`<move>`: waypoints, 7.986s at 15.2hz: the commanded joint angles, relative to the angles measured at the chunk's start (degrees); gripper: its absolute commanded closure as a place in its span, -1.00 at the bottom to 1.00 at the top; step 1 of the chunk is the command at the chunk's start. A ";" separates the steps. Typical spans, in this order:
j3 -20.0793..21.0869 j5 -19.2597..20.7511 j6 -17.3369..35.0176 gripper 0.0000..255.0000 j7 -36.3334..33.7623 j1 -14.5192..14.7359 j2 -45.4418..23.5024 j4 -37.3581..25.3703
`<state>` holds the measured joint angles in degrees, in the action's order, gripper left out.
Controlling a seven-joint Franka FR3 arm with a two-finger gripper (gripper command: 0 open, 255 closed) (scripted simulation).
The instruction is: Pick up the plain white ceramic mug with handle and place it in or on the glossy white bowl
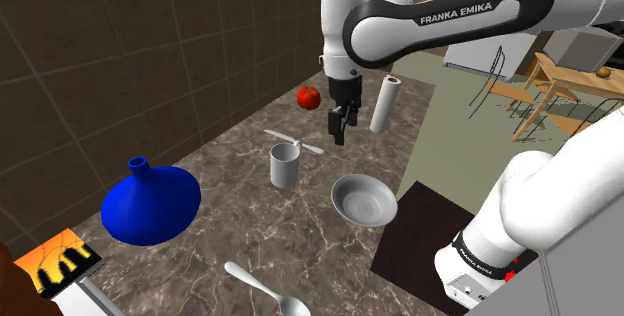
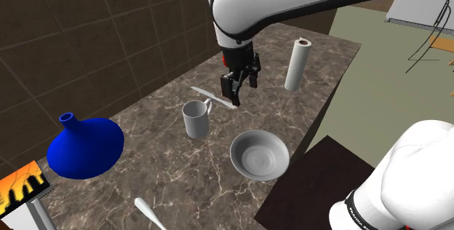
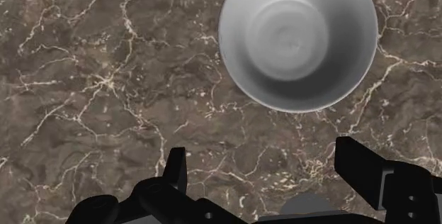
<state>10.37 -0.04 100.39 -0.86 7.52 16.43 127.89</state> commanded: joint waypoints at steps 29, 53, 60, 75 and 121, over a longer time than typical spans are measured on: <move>6.70 4.63 11.87 1.00 -2.40 6.12 -26.80 -15.73; 6.91 3.29 1.18 1.00 -1.30 5.93 -23.11 -22.94; 6.95 3.00 -4.00 1.00 -1.01 5.92 -22.31 -27.36; 4.17 -4.85 -5.96 1.00 4.80 6.57 11.77 3.64; 4.00 -6.47 -2.15 -1.00 5.44 7.91 19.51 15.18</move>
<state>14.37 -6.52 98.27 4.58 15.44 35.96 143.10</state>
